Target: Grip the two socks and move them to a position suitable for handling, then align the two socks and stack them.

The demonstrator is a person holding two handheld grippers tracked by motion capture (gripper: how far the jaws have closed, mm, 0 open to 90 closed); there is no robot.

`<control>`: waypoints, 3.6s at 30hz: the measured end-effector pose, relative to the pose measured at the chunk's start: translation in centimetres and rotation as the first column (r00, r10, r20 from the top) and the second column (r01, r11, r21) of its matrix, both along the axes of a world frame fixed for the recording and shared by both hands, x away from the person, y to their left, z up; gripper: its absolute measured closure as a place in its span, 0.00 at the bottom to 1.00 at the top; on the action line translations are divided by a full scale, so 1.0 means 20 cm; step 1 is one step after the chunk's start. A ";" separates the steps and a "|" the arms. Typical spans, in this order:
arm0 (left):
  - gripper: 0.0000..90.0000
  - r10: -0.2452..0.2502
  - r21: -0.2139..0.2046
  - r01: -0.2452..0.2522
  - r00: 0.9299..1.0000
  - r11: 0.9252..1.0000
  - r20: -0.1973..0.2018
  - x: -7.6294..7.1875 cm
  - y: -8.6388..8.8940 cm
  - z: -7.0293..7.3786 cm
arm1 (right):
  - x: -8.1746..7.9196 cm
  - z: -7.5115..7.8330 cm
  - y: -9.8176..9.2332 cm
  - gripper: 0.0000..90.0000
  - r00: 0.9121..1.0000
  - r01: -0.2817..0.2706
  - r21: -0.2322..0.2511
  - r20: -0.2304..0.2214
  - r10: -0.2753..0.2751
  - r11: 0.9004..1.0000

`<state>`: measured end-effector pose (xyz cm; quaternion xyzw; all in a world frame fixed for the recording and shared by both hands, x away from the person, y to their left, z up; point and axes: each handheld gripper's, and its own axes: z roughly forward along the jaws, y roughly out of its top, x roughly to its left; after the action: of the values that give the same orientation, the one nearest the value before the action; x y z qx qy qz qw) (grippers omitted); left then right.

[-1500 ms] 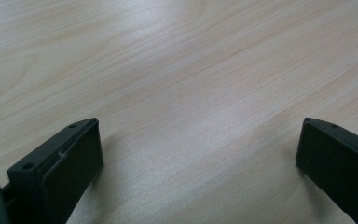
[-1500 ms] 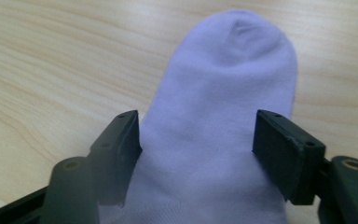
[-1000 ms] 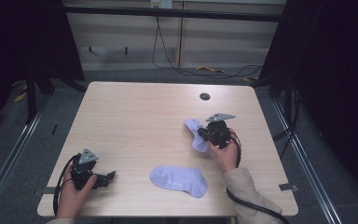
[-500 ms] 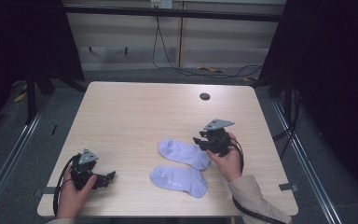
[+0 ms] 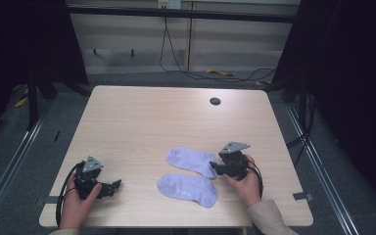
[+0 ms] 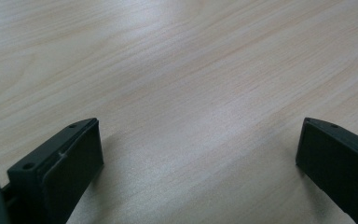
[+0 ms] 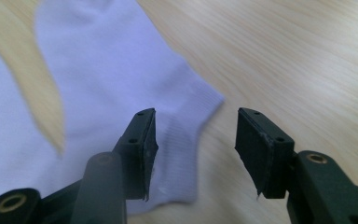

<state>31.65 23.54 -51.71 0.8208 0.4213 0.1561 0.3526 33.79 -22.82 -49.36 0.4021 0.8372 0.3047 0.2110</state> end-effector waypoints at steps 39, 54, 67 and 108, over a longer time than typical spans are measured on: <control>0.00 0.010 -0.008 -0.010 1.000 1.000 0.000 0.00 -0.03 0.00 | -0.24 0.03 -0.07 0.33 0.999 -0.051 0.084 0.000 0.051 0.995; 0.23 -0.134 -0.044 0.133 0.991 0.990 -0.005 -0.02 -0.29 0.11 | -0.34 0.08 -0.06 0.46 0.998 -0.066 0.107 0.030 0.063 0.992; 0.40 -0.268 -0.023 0.268 0.963 0.963 0.002 -0.06 -0.56 0.14 | -0.36 0.10 0.03 0.55 0.995 -0.093 0.148 -0.009 0.096 0.985; 0.72 -0.409 -0.040 0.408 0.912 0.912 -0.009 -0.10 -0.69 0.12 | -0.36 0.02 0.05 0.99 0.990 -0.108 0.111 -0.083 0.118 0.988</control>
<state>29.69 9.76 -49.25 0.8854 0.2464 0.0640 0.3891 26.59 -21.74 -49.01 0.3778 0.8499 0.3421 0.1340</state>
